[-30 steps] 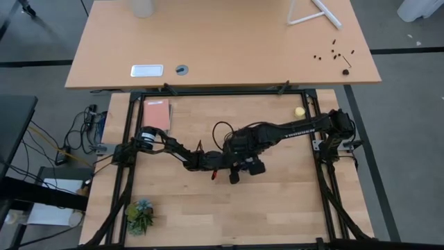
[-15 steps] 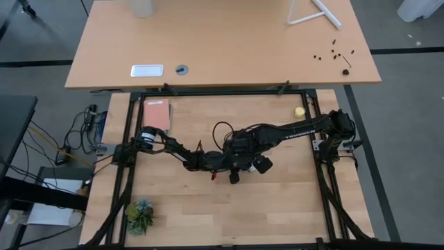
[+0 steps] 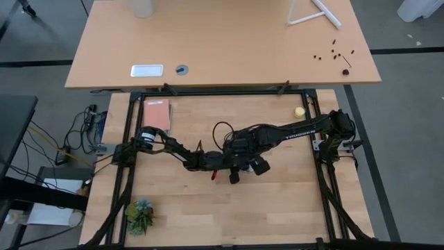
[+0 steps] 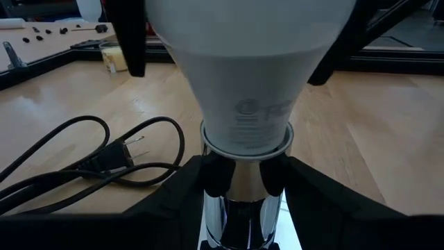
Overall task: Screw lightbulb
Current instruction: Insert the lightbulb into the lamp
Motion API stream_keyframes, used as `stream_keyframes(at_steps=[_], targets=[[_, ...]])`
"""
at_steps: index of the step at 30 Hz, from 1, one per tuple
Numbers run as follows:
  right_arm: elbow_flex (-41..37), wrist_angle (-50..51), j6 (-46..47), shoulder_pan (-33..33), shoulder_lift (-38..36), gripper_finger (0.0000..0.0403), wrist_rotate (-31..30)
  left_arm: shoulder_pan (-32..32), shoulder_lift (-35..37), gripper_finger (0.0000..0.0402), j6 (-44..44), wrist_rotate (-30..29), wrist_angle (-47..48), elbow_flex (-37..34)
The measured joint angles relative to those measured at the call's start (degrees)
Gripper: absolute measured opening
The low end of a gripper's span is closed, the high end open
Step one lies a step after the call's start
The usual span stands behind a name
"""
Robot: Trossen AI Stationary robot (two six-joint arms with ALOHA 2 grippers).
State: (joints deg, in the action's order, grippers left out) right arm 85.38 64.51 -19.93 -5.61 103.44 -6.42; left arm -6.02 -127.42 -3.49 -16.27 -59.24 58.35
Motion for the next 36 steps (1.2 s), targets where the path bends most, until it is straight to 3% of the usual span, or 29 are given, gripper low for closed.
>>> stream_keyframes(at_steps=[10,14,24,36], targets=[[0.00,-0.03,31.70,0.95,0.02,0.0284,-0.20,0.00,0.00,0.0175,-0.47,0.02,-0.04,-0.02],[0.00,-0.05,34.34,1.53,0.02,0.0290,-0.20,0.07,0.00,0.0175,-0.59,-0.17,-0.05,-0.07],[0.00,-2.45,20.94,1.17,0.02,0.0354,1.73,0.02,0.00,0.0175,0.02,-0.20,0.07,-0.07],[0.00,-2.29,-13.22,0.11,0.02,0.0363,1.95,0.02,0.00,0.0175,-0.07,-0.11,0.09,-0.07]])
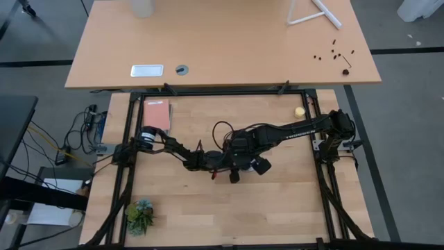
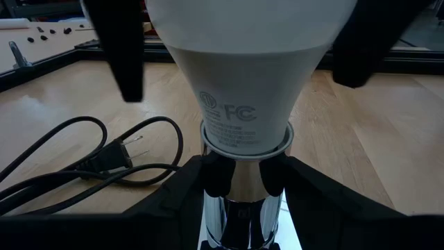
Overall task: Screw lightbulb
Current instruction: Insert the lightbulb into the lamp
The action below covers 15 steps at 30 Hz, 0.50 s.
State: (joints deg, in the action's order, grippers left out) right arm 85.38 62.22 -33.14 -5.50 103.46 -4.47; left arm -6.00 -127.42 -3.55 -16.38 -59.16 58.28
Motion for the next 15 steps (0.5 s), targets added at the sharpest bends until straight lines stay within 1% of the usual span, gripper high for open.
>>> stream_keyframes(at_steps=[5,9,12,15], targets=[[0.00,0.13,-3.93,0.00,0.00,0.0340,0.00,0.00,0.00,0.0175,-0.06,0.07,0.20,0.02],[0.00,0.72,-3.28,0.00,0.00,0.0310,-0.20,0.00,0.00,0.0175,0.09,0.22,0.22,0.02],[0.00,1.01,0.85,0.00,0.00,0.0286,-0.32,0.00,0.00,0.0175,0.11,0.42,0.26,0.04],[0.00,0.92,8.91,0.00,0.00,0.0268,-0.46,-0.02,0.00,0.0175,0.09,0.46,0.28,0.07]])
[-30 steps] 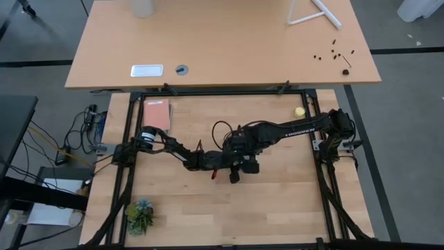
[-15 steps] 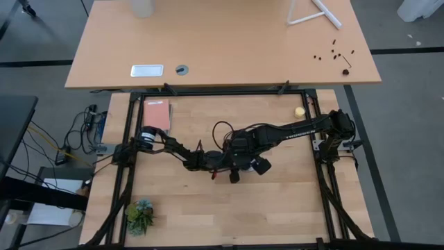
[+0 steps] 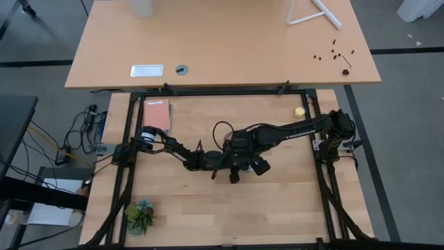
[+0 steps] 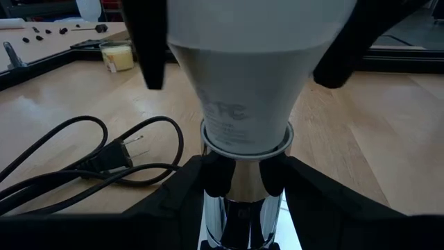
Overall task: Screw lightbulb
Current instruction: Insert the lightbulb into the lamp
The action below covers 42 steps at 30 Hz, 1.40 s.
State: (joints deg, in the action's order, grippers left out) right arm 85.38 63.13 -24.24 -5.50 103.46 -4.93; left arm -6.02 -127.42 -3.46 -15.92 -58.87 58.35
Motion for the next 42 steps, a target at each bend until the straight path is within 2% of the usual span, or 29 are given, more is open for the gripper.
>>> stream_keyframes(at_steps=[3,8,10,15,28,36,42], targets=[[0.01,-0.33,12.03,0.01,0.00,0.0263,-0.27,0.00,0.00,0.0175,0.00,0.02,0.01,0.00],[0.00,-1.02,36.34,0.74,0.02,0.0284,-1.38,0.00,0.00,0.0175,-0.20,0.07,0.00,-0.02],[0.00,-1.59,39.82,1.19,0.02,0.0292,-1.09,0.00,0.00,0.0175,-0.22,-0.04,0.00,-0.02],[0.00,-2.16,34.26,1.44,0.02,0.0309,-0.73,0.00,0.00,0.0175,-0.20,-0.19,0.02,0.00],[0.02,-5.29,8.59,0.72,-0.13,0.0322,0.29,0.00,0.00,0.0175,-0.20,-0.35,0.09,0.00],[0.02,1.61,8.46,0.87,-0.17,0.0318,0.10,0.00,0.00,0.0175,-0.20,-0.48,0.11,0.00],[0.02,1.25,13.11,0.98,-0.17,0.0315,0.02,0.00,0.00,0.0175,-0.20,-0.43,0.09,0.00]])
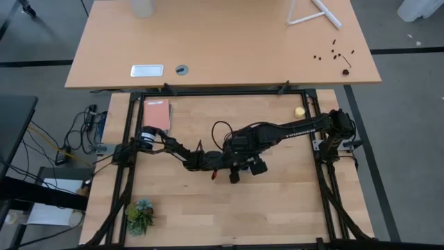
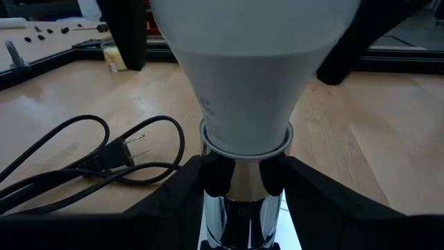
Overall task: Screw lightbulb
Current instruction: Insert the lightbulb into the lamp
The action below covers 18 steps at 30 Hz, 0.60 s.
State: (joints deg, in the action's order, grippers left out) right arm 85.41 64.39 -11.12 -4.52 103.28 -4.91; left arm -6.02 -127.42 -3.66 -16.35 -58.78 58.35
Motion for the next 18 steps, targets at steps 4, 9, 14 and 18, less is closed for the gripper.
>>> stream_keyframes(at_steps=[4,9,14,18], targets=[[0.00,-0.97,6.84,0.73,0.55,0.0303,0.11,0.02,0.00,0.0175,-0.72,0.01,-0.04,-0.02],[0.00,-1.69,12.01,0.97,0.59,0.0283,0.10,0.02,0.00,0.0175,-0.99,-0.05,0.00,-0.07],[0.00,-1.89,14.00,0.95,0.59,0.0283,0.12,0.02,0.00,0.0175,-0.97,0.01,0.00,-0.07],[0.00,-2.07,16.42,1.04,0.66,0.0307,0.26,0.02,0.00,0.0175,-0.81,0.02,-0.02,-0.07]])
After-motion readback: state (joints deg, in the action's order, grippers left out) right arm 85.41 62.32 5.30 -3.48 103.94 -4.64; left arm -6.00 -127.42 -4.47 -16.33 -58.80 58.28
